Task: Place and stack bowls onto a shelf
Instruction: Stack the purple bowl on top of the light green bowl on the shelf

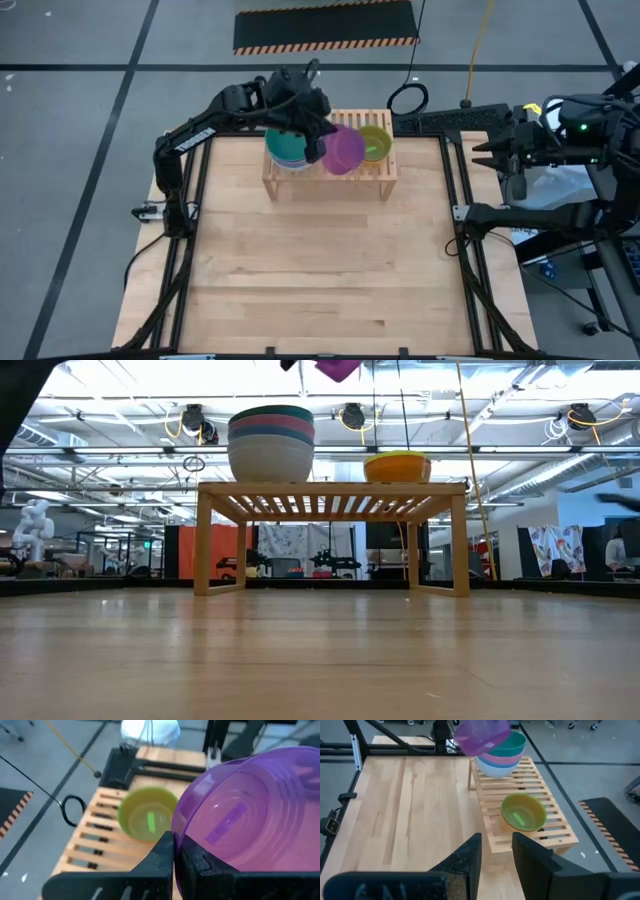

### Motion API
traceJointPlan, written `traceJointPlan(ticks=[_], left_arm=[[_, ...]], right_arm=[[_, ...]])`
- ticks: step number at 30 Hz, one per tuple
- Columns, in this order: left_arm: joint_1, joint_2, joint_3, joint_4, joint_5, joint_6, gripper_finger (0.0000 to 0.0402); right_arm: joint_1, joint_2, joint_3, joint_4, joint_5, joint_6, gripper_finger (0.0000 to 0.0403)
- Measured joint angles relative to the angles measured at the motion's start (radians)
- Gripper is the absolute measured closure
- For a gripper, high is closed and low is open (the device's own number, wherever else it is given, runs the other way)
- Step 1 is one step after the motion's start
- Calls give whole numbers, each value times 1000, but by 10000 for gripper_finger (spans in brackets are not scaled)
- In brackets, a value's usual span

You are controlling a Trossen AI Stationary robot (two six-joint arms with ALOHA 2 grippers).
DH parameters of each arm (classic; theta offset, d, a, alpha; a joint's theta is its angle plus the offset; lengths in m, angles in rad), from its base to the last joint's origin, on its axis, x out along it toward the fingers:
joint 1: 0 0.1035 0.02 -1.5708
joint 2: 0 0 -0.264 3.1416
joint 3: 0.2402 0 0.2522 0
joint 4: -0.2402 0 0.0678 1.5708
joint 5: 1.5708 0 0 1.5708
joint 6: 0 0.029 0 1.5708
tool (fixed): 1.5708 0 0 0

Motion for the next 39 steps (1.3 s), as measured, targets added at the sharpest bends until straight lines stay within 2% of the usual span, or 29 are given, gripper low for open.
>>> traceJointPlan(ticks=[6,10,16,21,28,33,39], left_arm=[[21,16,-1,16,48,-62,397],[-5,19,0,-76,62,-97,397],[-56,19,0,-178,85,-134,397],[-84,19,0,-226,176,-207,397],[-95,19,0,-321,220,-265,397],[-103,19,0,-330,232,-307,397],[-138,38,0,-384,253,-327,397]], right_arm=[[0,-1,-49,-13,0,7,298],[0,2,-98,-10,0,-7,298],[0,7,-240,8,-7,-28,298],[15,20,-375,87,-115,-61,298],[154,59,-506,223,-132,-94,298],[293,106,-526,350,-125,-133,298],[469,179,-526,488,-25,-208,298]])
